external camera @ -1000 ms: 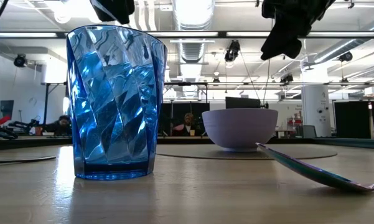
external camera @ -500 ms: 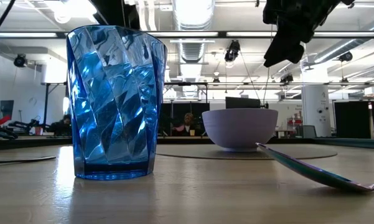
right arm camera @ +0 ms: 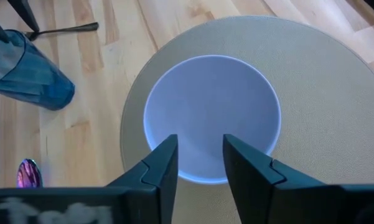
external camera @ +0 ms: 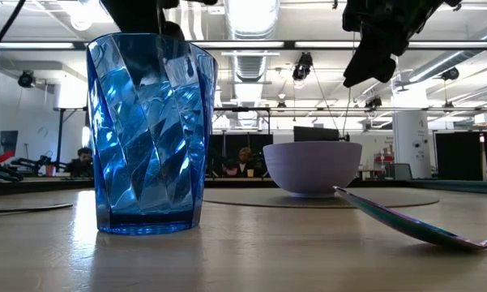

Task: Pick & Place Utensil
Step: Put the blue cup on the top-left corner of the placemat

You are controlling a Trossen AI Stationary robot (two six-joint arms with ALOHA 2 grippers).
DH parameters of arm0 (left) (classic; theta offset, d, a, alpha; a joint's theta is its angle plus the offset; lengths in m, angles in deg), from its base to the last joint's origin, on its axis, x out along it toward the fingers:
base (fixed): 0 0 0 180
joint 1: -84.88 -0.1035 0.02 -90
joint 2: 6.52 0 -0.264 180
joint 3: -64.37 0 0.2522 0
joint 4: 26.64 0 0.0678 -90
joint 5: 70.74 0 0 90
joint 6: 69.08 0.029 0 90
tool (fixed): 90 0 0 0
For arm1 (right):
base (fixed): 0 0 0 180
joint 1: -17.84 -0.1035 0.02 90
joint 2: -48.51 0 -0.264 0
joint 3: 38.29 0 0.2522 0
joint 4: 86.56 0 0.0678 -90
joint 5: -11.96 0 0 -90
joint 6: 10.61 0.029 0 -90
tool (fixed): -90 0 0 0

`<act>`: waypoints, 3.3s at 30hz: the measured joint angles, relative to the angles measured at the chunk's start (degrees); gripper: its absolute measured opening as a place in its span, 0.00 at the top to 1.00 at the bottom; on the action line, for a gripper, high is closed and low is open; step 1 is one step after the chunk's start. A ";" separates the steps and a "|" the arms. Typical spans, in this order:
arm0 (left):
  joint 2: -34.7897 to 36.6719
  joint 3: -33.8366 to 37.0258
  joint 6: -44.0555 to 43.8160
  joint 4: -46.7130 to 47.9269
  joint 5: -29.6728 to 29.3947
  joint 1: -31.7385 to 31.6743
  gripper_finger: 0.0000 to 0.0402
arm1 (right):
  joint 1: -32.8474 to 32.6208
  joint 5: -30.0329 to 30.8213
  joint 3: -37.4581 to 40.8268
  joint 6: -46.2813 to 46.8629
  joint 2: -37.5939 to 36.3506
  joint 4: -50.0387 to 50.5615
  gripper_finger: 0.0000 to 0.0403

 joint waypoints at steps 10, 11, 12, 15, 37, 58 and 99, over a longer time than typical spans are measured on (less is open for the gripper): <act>-2.91 0.00 0.02 0.02 0.02 -0.04 0.58 | 0.00 0.00 -0.01 -0.15 0.00 -0.16 0.70; -3.07 0.00 -0.13 0.03 0.02 -0.04 0.59 | 0.00 0.00 0.00 -0.15 0.00 -0.16 0.70; -3.24 0.00 -0.27 0.03 0.02 -0.04 0.59 | 0.00 0.00 0.01 -0.12 0.00 -0.16 0.71; -3.58 0.00 -0.58 0.03 0.02 -0.04 0.63 | 0.00 0.00 -0.01 -0.15 0.00 -0.18 0.72; -2.61 0.00 3.60 1.05 -0.25 -0.05 0.99 | 0.00 0.00 -0.01 -0.02 0.00 -0.20 0.70; 13.60 -0.07 8.54 6.20 -15.67 -12.76 0.99 | -3.43 -0.23 0.08 3.07 0.00 -0.18 0.78; 11.17 -13.05 9.43 0.32 -8.24 -52.70 0.99 | -8.66 0.00 0.19 5.38 0.00 -0.22 0.84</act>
